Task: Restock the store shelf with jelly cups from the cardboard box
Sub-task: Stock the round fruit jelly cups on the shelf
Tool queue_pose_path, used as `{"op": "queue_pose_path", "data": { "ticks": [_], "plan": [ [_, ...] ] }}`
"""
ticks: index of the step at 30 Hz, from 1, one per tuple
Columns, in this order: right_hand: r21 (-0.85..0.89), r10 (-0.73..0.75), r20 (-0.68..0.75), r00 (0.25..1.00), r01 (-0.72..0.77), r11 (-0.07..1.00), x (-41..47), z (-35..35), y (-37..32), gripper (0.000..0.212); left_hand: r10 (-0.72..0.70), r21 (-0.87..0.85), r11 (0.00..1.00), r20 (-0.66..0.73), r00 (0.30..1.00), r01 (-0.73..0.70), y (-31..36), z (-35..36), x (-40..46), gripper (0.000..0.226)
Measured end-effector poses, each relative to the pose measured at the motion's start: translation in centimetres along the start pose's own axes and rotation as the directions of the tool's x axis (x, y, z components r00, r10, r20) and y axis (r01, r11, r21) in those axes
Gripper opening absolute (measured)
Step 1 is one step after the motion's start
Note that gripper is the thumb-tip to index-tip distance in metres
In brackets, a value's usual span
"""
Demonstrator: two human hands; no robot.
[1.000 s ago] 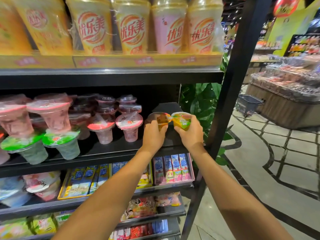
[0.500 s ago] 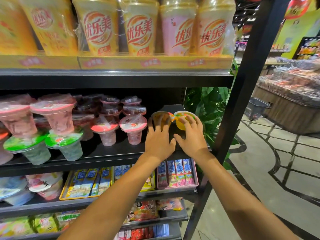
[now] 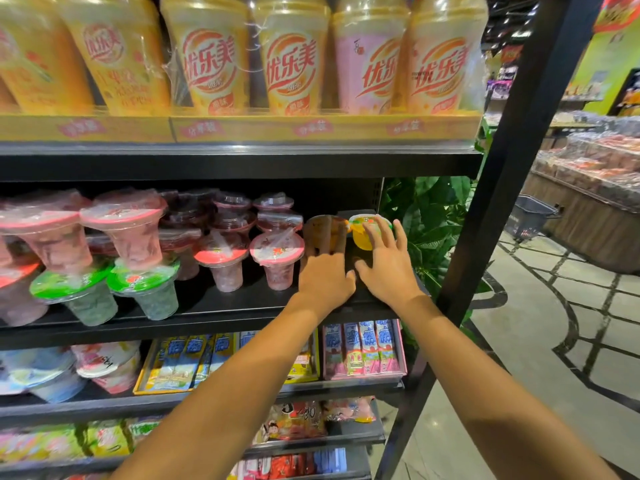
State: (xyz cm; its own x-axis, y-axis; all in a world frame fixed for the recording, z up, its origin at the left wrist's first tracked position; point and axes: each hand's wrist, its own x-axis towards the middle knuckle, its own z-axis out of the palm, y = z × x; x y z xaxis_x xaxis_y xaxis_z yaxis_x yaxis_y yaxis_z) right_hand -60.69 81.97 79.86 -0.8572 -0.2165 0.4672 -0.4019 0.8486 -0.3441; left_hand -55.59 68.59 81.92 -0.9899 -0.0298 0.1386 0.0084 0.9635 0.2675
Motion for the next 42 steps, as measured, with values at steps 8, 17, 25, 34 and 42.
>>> {"op": "queue_pose_path", "data": {
  "ticks": [8, 17, 25, 34, 42],
  "plan": [
    [0.245, -0.077, -0.070, 0.995, 0.092, 0.965, -10.6, -3.2, -3.4, 0.052, 0.352, -0.025, 0.931, -0.192, 0.916, -0.363, -2.1, -0.4, -8.7, 0.069],
    [0.225, -0.323, 0.171, 0.931, 0.283, 0.932, -24.0, 5.6, -11.9, 0.052, 0.398, 0.002, 0.917, -0.069, 0.915, -0.399, -20.4, 3.6, -26.2, 0.060],
    [0.375, -0.324, 0.554, 0.767, 0.117, 0.920, -35.6, 21.8, -27.8, 0.052, 0.019, 0.088, 0.995, 0.215, 0.976, -0.038, -45.7, 9.1, -44.0, 0.061],
    [0.141, -0.005, 0.883, 0.470, -0.255, 0.957, -46.3, 34.2, -43.0, 0.051, -0.197, -0.022, 0.974, 0.421, 0.885, 0.227, -67.4, 12.4, -55.8, 0.067],
    [0.011, 0.153, 0.931, 0.331, -0.444, 0.896, -50.0, 41.1, -45.8, 0.053, -0.154, -0.085, 0.970, 0.512, 0.845, 0.229, -72.7, 17.6, -58.8, 0.061]
  ]
}}
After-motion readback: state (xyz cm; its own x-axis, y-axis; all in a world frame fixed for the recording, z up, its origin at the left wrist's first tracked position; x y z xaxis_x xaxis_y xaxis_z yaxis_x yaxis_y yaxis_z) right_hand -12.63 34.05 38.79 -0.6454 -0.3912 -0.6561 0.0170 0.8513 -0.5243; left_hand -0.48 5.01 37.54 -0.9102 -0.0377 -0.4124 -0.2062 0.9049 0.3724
